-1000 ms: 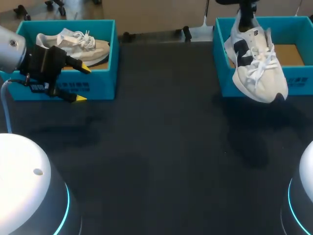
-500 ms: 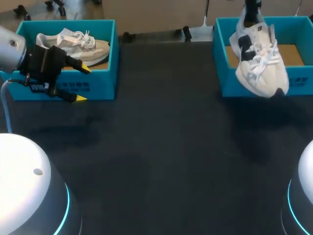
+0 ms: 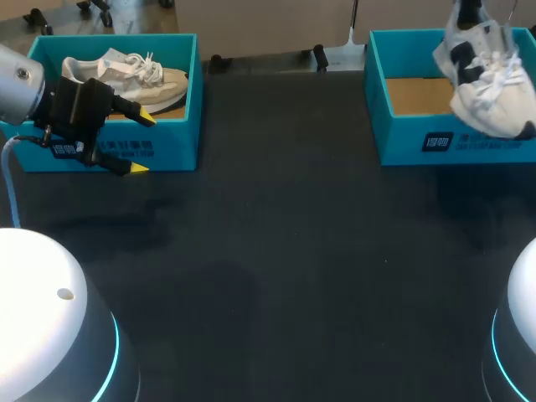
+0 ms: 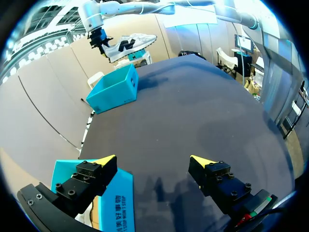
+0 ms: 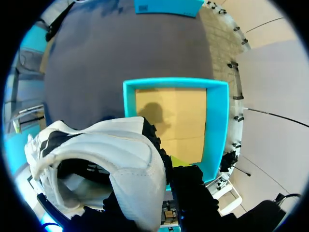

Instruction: Take the shoe out of the shoebox, open the shoe tongue, remove and reinsert the insole, then place the shoe into the shoebox

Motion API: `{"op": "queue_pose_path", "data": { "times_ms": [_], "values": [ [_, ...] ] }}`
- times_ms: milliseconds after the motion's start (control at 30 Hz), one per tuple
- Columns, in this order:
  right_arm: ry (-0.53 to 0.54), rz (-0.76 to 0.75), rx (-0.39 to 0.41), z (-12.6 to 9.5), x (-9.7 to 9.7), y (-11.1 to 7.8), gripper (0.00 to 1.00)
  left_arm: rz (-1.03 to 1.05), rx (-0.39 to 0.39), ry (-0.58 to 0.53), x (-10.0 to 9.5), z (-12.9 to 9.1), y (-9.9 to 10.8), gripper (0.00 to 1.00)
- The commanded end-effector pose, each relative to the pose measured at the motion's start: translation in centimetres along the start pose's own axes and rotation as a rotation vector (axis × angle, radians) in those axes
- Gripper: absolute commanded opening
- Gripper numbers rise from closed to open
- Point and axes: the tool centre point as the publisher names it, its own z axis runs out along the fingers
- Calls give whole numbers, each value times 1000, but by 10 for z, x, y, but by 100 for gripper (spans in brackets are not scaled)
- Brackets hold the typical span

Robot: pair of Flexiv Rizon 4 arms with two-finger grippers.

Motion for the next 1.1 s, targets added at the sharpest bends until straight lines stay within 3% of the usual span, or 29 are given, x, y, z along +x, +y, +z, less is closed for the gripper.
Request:
{"op": "queue_pose_path", "data": {
  "times_ms": [33,167,733,1100],
  "values": [
    [7,-15,7,3,-16,-21,0,0,-3,1,0,0,0,100],
    [1,-10,33,10,-24,-41,0,0,-3,1,0,0,0,100],
    [4,-3,39,11,-24,-43,0,0,-3,1,0,0,0,100],
    [32,36,70,34,-38,-84,0,0,-3,1,0,0,0,100]
  ]
}}
